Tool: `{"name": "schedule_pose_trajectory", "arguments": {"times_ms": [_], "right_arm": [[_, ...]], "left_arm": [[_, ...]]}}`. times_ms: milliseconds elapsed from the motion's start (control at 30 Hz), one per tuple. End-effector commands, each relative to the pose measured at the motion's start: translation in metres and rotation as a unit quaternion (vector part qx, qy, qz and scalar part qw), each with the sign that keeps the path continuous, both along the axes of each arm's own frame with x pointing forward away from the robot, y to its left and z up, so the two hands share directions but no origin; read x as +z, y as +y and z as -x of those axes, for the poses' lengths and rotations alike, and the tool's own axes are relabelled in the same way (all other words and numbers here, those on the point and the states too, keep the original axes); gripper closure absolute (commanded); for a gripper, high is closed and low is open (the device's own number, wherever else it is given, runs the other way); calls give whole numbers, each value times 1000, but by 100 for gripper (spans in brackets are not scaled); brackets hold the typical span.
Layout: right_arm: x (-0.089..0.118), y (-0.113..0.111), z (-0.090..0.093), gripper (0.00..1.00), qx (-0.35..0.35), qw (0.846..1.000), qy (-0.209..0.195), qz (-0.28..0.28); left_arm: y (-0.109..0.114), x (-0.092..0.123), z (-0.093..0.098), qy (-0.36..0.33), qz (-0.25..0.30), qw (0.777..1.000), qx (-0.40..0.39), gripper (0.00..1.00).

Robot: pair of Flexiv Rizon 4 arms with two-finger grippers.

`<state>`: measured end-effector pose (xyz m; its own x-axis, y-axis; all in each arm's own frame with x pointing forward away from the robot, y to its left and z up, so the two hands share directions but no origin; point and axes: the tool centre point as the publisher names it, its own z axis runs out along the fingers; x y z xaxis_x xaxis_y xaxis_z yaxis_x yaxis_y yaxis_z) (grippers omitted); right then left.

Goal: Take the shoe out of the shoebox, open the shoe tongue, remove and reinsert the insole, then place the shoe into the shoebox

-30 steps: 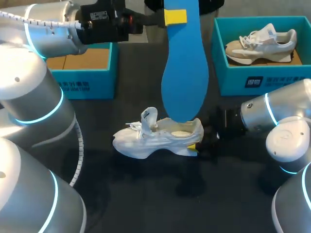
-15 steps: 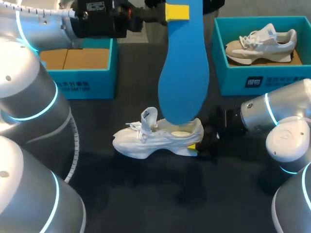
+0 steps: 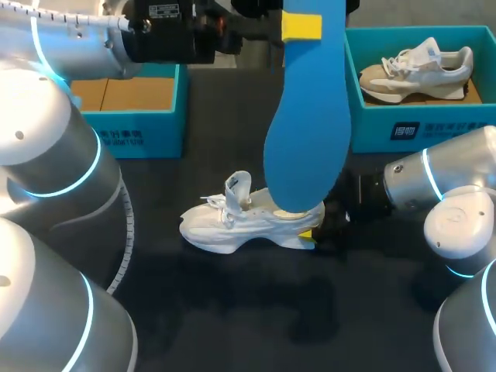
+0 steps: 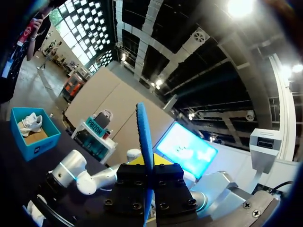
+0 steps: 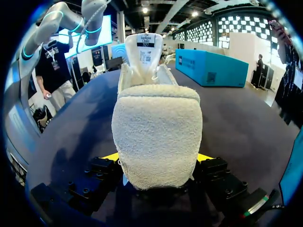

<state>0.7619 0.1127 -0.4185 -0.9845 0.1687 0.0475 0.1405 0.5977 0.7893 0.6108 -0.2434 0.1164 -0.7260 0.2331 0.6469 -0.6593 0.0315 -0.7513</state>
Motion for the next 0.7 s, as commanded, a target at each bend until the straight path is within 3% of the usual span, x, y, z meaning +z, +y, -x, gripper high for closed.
{"name": "schedule_pose_trajectory", "arguments": {"times_ms": [33, 700], "right_arm": [[-3, -1, -1, 100, 0, 1000, 0, 1], [-3, -1, -1, 100, 0, 1000, 0, 1]], "left_arm": [[0, -6, 6, 7, 0, 1000, 9, 100], [11, -24, 4, 25, -2, 999, 42, 100]]}}
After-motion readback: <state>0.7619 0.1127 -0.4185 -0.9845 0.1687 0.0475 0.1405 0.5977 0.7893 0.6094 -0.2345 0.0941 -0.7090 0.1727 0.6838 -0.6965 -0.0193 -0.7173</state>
